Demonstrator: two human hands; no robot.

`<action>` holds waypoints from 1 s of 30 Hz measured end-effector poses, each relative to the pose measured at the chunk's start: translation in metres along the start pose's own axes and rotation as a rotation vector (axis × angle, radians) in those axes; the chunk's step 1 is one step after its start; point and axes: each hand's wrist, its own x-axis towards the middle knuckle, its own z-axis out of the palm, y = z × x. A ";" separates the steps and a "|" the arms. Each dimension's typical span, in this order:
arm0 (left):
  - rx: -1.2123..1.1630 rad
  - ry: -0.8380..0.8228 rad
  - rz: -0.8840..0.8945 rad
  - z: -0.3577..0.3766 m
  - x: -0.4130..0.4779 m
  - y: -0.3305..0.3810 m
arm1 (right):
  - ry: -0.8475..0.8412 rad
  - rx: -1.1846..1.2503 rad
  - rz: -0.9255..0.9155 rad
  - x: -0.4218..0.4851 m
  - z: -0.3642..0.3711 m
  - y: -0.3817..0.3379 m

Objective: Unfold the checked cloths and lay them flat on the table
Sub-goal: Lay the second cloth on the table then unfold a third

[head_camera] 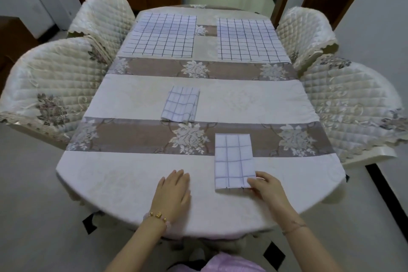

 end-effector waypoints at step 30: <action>-1.472 0.271 -0.599 -0.033 0.007 0.056 | -0.053 -0.299 -0.185 0.003 -0.017 0.001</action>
